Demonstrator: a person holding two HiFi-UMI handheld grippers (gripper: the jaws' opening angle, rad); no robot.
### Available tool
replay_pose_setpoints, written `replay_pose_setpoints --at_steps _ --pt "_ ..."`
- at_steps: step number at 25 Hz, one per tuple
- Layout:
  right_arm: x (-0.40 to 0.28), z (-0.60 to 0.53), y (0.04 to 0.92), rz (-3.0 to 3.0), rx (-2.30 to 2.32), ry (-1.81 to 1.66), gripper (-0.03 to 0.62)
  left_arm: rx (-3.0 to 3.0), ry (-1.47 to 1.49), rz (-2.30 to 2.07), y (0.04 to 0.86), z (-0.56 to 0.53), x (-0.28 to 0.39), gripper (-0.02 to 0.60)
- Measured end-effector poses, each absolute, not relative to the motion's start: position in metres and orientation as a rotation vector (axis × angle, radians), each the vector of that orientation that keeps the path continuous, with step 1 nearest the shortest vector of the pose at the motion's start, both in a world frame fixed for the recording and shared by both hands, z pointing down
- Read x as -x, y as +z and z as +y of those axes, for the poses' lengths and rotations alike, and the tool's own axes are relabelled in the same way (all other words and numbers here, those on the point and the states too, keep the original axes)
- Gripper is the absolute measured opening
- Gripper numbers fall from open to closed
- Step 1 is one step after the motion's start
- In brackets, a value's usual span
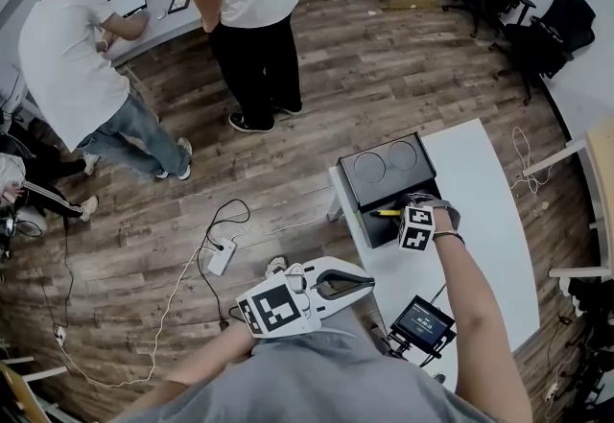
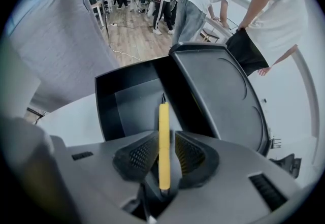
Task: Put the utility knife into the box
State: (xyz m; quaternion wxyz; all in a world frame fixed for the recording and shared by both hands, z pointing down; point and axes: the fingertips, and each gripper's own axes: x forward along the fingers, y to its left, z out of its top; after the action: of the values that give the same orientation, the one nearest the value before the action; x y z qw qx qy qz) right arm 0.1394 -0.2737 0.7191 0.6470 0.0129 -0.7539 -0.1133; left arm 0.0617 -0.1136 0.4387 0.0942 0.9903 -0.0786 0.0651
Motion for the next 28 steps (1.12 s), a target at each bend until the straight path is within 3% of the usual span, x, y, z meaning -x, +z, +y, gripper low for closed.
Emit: replay_pose_setpoints --at_steps 28 --pt "-0.147 -0.268 0.694 -1.763 -0.102 -0.230 0.084 -2.957 0.180 -0.203 0.435 -0.102 -0.070 0.018"
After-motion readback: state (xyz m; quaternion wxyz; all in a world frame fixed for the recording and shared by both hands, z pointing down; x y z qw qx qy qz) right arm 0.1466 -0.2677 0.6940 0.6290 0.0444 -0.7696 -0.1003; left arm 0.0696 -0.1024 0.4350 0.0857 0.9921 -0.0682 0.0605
